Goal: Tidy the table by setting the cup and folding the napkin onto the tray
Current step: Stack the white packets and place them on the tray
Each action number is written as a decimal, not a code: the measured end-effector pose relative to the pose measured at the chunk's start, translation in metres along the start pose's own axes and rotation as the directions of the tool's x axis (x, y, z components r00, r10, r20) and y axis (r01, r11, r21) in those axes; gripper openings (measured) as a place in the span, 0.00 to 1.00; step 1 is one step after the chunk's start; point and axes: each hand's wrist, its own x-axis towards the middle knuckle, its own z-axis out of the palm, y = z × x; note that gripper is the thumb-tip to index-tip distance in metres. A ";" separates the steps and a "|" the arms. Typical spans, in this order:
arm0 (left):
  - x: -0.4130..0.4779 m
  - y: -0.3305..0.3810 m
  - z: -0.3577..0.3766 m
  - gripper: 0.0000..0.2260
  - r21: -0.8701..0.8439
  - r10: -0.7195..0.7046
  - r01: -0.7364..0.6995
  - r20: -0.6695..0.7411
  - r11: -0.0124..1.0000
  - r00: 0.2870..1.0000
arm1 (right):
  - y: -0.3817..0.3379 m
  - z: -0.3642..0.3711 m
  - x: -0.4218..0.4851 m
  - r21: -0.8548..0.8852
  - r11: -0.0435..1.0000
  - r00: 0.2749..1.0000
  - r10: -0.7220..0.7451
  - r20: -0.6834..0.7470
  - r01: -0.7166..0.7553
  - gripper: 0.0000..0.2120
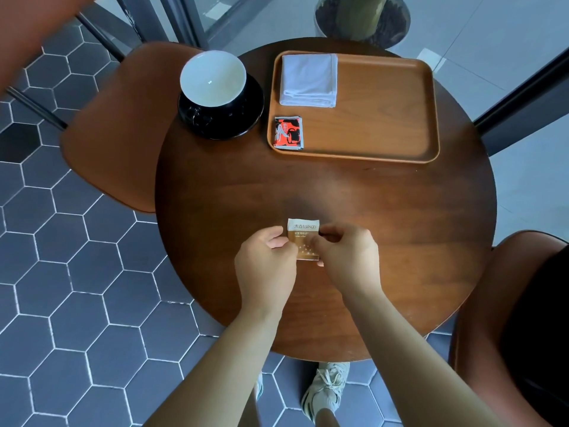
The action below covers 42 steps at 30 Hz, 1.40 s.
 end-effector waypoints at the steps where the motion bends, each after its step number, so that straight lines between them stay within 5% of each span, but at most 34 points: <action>1: 0.000 0.000 0.000 0.16 0.002 0.004 -0.004 0.006 1.000 1.000 | 0.000 0.000 0.000 0.006 1.000 1.000 0.006 0.006 -0.006 0.07; 10: 0.000 -0.007 0.002 0.12 0.006 0.085 -0.085 0.065 0.996 0.994 | 0.003 0.009 -0.006 -0.047 0.994 0.995 -0.097 0.019 0.098 0.07; 19: 0.008 -0.007 -0.003 0.15 0.075 0.106 -0.113 0.089 0.991 0.990 | 0.005 0.001 -0.006 0.104 0.983 0.988 -0.148 -0.036 0.151 0.08; 23: 0.014 0.001 -0.006 0.19 -0.034 0.044 -0.039 0.149 0.999 0.988 | 0.004 -0.006 -0.004 0.198 0.969 0.989 -0.146 -0.018 0.147 0.09; 26: 0.019 0.006 -0.005 0.11 -0.112 0.027 -0.005 0.197 0.994 0.980 | 0.004 -0.010 -0.002 0.241 0.959 0.989 -0.150 -0.004 0.146 0.10; 35: 0.024 0.007 -0.001 0.06 -0.058 0.198 -0.192 0.101 0.980 0.975 | -0.004 -0.009 -0.003 0.132 0.971 0.980 -0.195 -0.027 0.197 0.09; 42: 0.034 0.014 -0.008 0.06 -0.114 0.167 -0.155 0.103 0.981 0.981 | -0.017 -0.008 -0.003 0.151 0.973 0.985 -0.167 -0.050 0.173 0.05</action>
